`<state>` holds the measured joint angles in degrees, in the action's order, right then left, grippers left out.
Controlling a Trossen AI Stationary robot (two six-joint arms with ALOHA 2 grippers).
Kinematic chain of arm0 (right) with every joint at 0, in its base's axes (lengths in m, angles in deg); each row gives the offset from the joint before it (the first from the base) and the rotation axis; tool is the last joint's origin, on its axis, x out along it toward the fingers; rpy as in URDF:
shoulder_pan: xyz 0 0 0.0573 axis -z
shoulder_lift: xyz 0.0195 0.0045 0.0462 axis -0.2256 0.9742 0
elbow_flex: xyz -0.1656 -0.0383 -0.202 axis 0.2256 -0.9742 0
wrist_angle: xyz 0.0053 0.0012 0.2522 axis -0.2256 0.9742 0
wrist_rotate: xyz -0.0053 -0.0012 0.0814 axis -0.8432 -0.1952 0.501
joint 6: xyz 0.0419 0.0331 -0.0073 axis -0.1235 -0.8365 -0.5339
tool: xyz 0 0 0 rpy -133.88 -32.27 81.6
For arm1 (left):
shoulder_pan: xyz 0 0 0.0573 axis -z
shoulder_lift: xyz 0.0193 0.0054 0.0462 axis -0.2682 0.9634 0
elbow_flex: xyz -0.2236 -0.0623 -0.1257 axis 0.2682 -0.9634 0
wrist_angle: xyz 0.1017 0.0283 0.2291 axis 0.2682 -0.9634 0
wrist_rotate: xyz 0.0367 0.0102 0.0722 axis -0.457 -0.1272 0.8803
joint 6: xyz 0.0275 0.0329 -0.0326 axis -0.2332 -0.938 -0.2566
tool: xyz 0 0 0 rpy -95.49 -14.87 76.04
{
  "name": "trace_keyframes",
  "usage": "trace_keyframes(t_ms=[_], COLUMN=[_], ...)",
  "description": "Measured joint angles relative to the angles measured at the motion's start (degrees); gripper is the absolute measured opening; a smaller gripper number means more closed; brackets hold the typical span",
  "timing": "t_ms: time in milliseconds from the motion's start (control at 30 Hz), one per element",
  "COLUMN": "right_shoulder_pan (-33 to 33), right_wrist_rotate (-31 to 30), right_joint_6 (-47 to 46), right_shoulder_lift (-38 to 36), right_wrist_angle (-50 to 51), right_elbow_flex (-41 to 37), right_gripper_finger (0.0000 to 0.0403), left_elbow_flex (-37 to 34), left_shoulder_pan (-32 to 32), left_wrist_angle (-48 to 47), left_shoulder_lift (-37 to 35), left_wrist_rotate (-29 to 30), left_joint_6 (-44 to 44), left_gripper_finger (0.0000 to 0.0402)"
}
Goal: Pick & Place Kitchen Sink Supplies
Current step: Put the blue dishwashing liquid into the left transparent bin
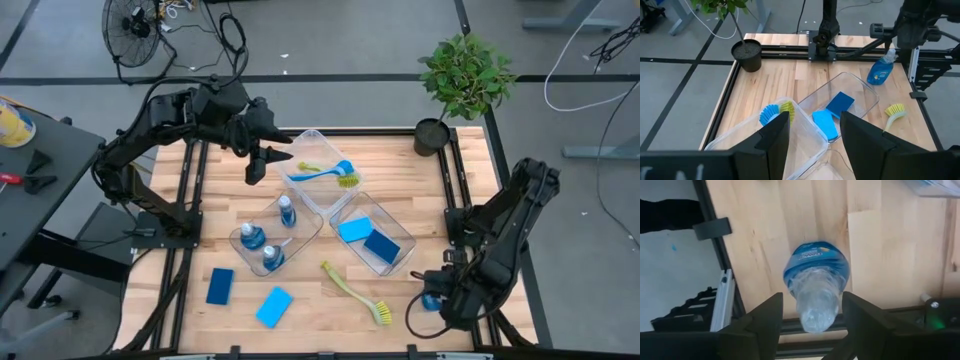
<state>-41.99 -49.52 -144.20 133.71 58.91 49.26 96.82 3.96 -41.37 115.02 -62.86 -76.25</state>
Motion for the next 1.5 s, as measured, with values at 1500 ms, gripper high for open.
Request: trace_keyframes(t_ms=[1500], right_shoulder_pan=[0.1], right_wrist_rotate=[2.1], right_joint_6=[-5.6], right_shoulder_lift=[-1.0], right_wrist_angle=[-5.6], right_elbow_flex=[-6.7], right_gripper_finger=[0.0131], left_elbow_flex=[0.0], left_shoulder_pan=[0.0], left_wrist_angle=[0.1], left_shoulder_lift=[0.0], left_wrist_rotate=[0.0], left_joint_6=[-0.5], left_gripper_finger=[0.0179])
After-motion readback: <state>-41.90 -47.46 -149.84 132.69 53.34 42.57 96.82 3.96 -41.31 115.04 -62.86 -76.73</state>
